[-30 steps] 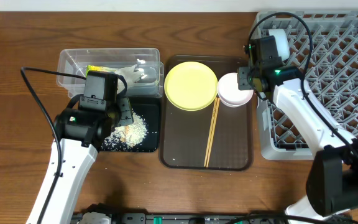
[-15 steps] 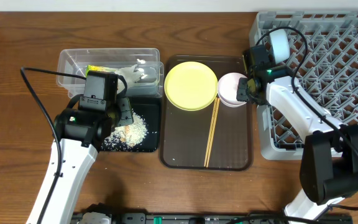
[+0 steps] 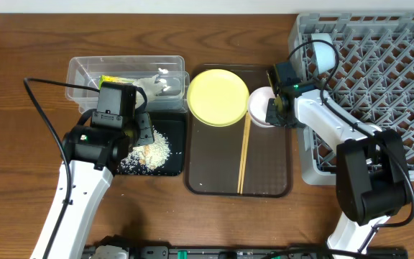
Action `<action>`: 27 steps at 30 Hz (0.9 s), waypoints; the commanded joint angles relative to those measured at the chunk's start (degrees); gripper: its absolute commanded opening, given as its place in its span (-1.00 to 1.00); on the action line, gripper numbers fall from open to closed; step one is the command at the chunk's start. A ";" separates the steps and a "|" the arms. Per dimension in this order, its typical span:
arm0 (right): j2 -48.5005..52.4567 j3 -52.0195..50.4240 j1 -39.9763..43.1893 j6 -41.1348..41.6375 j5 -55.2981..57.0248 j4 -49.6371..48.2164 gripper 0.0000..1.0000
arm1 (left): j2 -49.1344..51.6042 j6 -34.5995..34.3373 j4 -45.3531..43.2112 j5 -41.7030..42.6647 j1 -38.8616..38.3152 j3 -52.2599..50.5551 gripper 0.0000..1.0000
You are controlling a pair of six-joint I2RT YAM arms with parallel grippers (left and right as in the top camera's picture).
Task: Sort waste into correct bins and load items into the dishwasher rack
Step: 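Grasp pink bowl on brown tray with right gripper, then place pink bowl into back of dish rack with right gripper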
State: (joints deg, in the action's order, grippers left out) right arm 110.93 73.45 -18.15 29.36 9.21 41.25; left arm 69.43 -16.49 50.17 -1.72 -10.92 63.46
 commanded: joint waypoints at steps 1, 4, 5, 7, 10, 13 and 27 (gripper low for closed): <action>0.33 -0.11 -0.76 1.46 1.33 0.17 -0.89 | -0.13 -0.11 0.20 -0.66 0.24 0.42 -0.07; -0.22 0.07 -0.35 1.46 3.37 0.35 -0.98 | -0.13 -0.11 0.20 -0.68 0.24 0.42 -0.07; -0.74 0.09 -0.15 1.46 4.07 0.33 -0.98 | -0.13 -0.11 0.20 -0.66 0.24 0.42 -0.07; -2.25 0.33 0.50 1.42 5.95 0.26 -0.98 | -0.13 -0.11 0.20 -0.68 0.24 0.42 -0.07; -5.75 0.96 1.64 -1.49 7.93 -0.44 -0.98 | -0.13 -0.11 0.20 -0.68 0.24 0.42 -0.07; -10.25 1.18 3.13 -6.54 8.76 -3.17 -0.98 | -0.13 -0.11 0.20 -0.66 0.24 0.42 -0.07; -19.43 1.18 14.80 -46.27 17.92 -29.79 -0.98 | -0.13 -0.11 0.15 -0.68 0.24 0.42 -0.07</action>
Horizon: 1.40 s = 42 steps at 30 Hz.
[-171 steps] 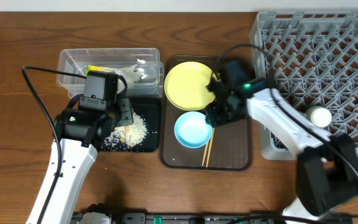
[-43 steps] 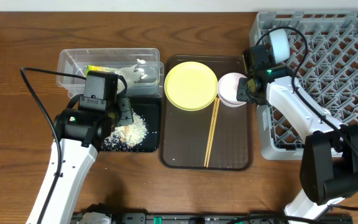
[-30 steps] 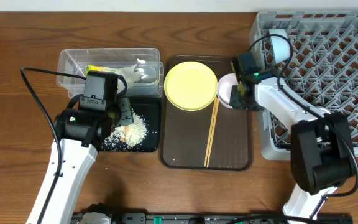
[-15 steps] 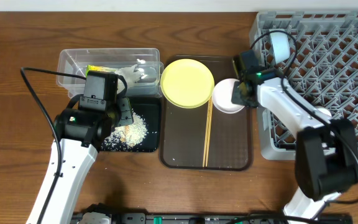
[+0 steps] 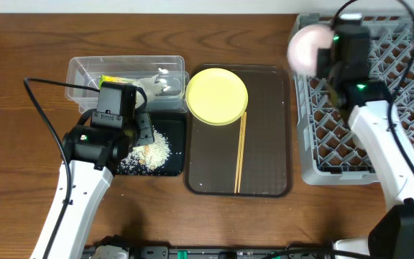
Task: Sort waste into correct bins and load items into the dishwasher rack
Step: 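Place pink bowl into back of dish rack with right gripper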
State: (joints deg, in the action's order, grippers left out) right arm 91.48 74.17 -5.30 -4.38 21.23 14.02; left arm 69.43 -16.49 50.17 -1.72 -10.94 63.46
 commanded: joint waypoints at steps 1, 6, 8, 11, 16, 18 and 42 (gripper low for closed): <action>0.04 0.46 2.78 -14.84 5.97 -4.68 -0.98 | -0.13 -0.11 0.15 -0.68 0.26 0.42 -0.07; 0.83 0.44 7.02 -22.95 6.01 -15.06 -0.97 | -0.13 -0.11 0.15 -0.68 0.26 0.42 -0.07; 1.64 0.46 8.35 -24.74 6.88 -18.49 -0.98 | -0.13 -0.11 0.13 -0.66 0.26 0.42 -0.07; 3.91 0.46 9.73 -25.51 12.66 -24.61 -0.97 | -0.13 -0.13 0.15 -0.66 0.26 0.42 -0.07; 9.99 0.46 10.95 -25.88 21.22 -35.82 -0.97 | -0.13 -0.13 0.15 -0.66 0.26 0.42 -0.07; 12.50 0.46 11.17 -27.12 21.55 -37.86 -0.97 | -0.13 -0.13 0.15 -0.66 0.26 0.42 -0.07; 25.44 0.39 8.22 -21.49 25.49 -26.21 -0.98 | -0.13 -0.13 0.15 -0.66 0.26 0.42 -0.07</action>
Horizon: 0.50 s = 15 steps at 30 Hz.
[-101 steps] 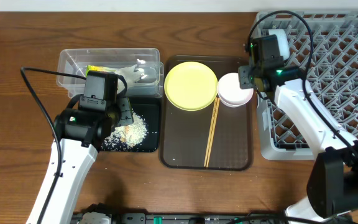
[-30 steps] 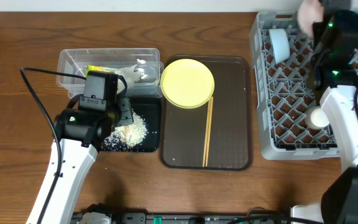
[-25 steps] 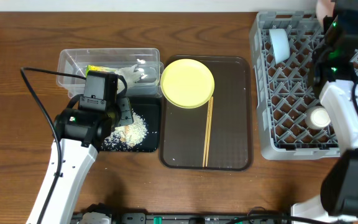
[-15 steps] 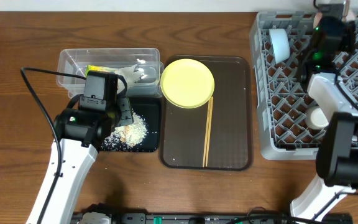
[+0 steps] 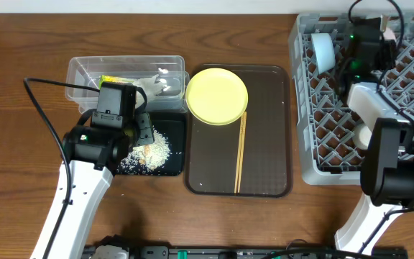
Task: Sort waste into correct bins and load items into the dishwasher rack
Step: 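Place pink bowl into back of dish rack with right gripper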
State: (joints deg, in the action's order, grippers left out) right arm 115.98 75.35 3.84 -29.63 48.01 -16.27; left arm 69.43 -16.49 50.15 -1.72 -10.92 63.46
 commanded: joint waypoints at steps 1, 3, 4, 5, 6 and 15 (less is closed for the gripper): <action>0.94 -0.79 -1.18 5.22 -1.29 5.75 -0.98 | -0.13 -0.13 0.17 -0.66 0.24 0.42 -0.07; 0.92 -0.79 -1.66 9.18 -1.31 9.01 -0.98 | -0.13 -0.13 0.17 -0.66 0.24 0.42 -0.07; 0.90 -0.79 -1.90 11.63 -1.29 10.47 -0.97 | -0.13 -0.13 0.17 -0.66 0.24 0.42 -0.07; 0.76 -0.79 -2.10 13.64 -1.29 12.13 -0.89 | -0.13 -0.13 0.17 -0.66 0.24 0.42 -0.07; 0.59 -0.79 -2.32 15.50 -1.33 13.49 -0.74 | -0.13 -0.13 0.17 -0.66 0.24 0.42 -0.07; -6.25 -0.76 -2.91 22.53 -8.79 24.41 0.16 | -0.13 -0.13 0.17 -0.66 0.24 0.42 -0.07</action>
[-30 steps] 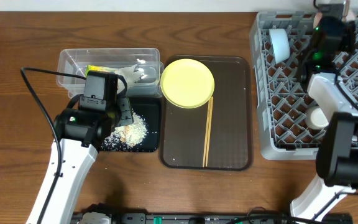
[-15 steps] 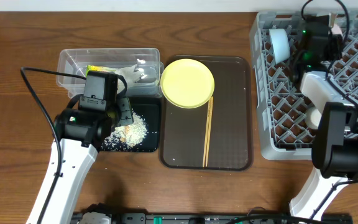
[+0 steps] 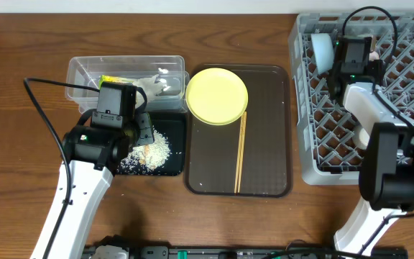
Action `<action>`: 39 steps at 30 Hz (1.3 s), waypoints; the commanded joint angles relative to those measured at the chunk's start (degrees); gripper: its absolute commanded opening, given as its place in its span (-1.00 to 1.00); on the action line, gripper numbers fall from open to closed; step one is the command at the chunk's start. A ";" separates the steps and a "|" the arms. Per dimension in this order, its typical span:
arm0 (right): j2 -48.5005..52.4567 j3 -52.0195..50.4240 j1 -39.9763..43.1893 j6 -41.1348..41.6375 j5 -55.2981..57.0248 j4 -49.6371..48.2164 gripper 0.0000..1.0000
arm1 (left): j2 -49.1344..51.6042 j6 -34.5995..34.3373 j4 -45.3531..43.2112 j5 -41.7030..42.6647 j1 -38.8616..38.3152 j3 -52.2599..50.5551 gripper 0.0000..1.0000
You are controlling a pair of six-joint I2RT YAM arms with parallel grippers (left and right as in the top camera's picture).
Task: Sort waste into correct bins and load items into the dishwasher rack
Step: 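Place pink bowl into back of dish rack with right gripper, then move right gripper to brown tray and grasp the wooden chopsticks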
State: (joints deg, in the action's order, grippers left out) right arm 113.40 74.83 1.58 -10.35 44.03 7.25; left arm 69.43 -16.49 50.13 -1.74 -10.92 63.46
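A yellow plate [image 3: 216, 96] lies at the far end of the brown tray [image 3: 264, 183], with a pair of chopsticks [image 3: 241, 152] lying lengthwise beside it. A white cup [image 3: 323, 51] rests in the far left corner of the grey dishwasher rack [image 3: 401, 101]. My right gripper [image 3: 336, 63] is right next to the cup; its fingers are hidden under the wrist. My left gripper [image 3: 144, 135] hangs over the black bin [image 3: 175, 167] that holds rice; its jaws are hidden by the wrist.
A clear plastic bin [image 3: 85, 68] with a yellow wrapper and crumpled paper stands behind the black bin, at the left. The rack fills the right side, and bare wooden table runs along the front edge.
My right wrist has shifted a little to the left and toward me, closer to the cup in the rack. The cup, the plate, the chopsticks and the left arm have not moved.
My right gripper was first at the white cup on the tray beside the plate. Then it held the cup up over the rack's left edge. Later the cup lay in the rack's far left corner, where it still is. The left arm stayed over the black bin throughout.
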 commanded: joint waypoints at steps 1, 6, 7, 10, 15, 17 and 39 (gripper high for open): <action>-5.18 -0.24 -0.66 3.28 -6.14 1.79 0.23 | -0.13 -0.13 0.20 -0.63 0.24 0.42 -0.07; -12.26 -0.24 -1.33 3.28 -18.36 9.03 0.31 | -0.13 -0.11 0.22 -0.63 0.24 0.42 -0.07; -13.75 -0.24 -1.73 3.28 -23.04 11.28 0.32 | -0.13 -0.11 0.20 -0.66 0.24 0.42 -0.06; -17.16 -0.24 -3.50 5.16 -38.95 18.23 0.23 | -0.13 -0.11 0.28 -0.66 0.24 0.42 -0.07; -18.78 -0.26 -8.26 12.94 -55.63 29.00 0.19 | -0.07 -0.11 0.61 -0.68 0.24 0.42 -0.07; -18.27 -0.50 -10.95 16.65 -58.82 33.00 0.16 | 0.04 -0.11 0.61 -0.68 0.24 0.42 -0.06; -14.82 -18.40 -36.33 38.23 -40.79 22.86 -0.05 | 0.24 -0.11 0.63 -0.66 0.24 0.42 -0.06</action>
State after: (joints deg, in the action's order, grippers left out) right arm 98.13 58.15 -32.88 24.75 -1.58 31.86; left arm 69.45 -16.49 50.61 -1.72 -10.92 63.46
